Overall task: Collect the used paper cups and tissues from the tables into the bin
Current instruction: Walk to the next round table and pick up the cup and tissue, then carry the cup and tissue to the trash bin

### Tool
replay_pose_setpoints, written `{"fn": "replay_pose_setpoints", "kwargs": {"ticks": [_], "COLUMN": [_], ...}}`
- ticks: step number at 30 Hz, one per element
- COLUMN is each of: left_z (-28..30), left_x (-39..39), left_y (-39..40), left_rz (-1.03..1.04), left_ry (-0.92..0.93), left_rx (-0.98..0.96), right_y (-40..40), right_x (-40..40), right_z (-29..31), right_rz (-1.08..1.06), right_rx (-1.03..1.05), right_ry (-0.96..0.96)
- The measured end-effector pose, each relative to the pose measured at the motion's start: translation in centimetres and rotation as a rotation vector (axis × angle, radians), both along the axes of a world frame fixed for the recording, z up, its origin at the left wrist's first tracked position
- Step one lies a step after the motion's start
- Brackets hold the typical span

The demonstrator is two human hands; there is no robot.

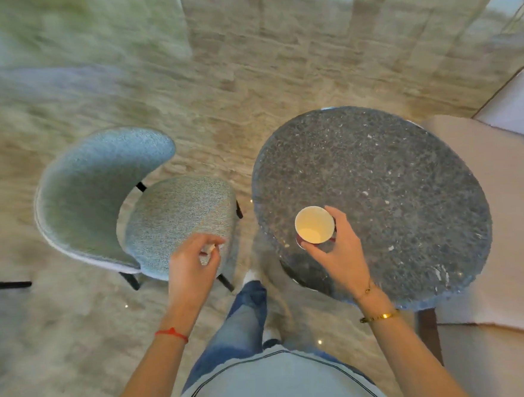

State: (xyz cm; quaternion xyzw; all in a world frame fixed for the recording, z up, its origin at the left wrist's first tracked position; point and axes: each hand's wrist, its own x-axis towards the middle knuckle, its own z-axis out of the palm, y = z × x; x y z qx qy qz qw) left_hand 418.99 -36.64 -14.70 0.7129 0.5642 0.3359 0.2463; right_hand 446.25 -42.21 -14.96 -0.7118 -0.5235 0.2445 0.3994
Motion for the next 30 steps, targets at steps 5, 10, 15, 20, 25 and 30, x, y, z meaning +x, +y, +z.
{"fn": "replay_pose_setpoints", "kwargs": {"ticks": [5, 10, 15, 20, 25, 30], "left_z": [0.9, 1.9, 2.3, 2.0, 2.2, 3.0], "left_x": [-5.6, -11.0, -16.6, -24.0, -33.5, -42.6], "left_y": [-5.6, -10.6, -14.0, -15.9, -16.4, -16.3], "left_rz": [0.228, 0.5, 0.731, 0.896, 0.986, 1.022], "left_ry": [-0.029, -0.054, -0.083, -0.092, -0.06, -0.038], "left_rx": [0.003, -0.043, -0.033, -0.047, -0.046, -0.054], "right_y": [0.5, 1.7, 3.7, 5.6, 7.2, 8.8], "right_x": [-4.7, -10.7, -18.7, -28.8, -40.1, -50.7], "right_z": [0.7, 1.3, 1.1, 0.4, 0.0, 0.4], "right_rz": [0.192, 0.419, 0.656, 0.838, 0.949, 0.981], "right_rx": [0.014, 0.03, 0.053, 0.056, 0.044, 0.037], "right_ry": [-0.025, -0.015, -0.037, -0.021, 0.044, 0.102]}}
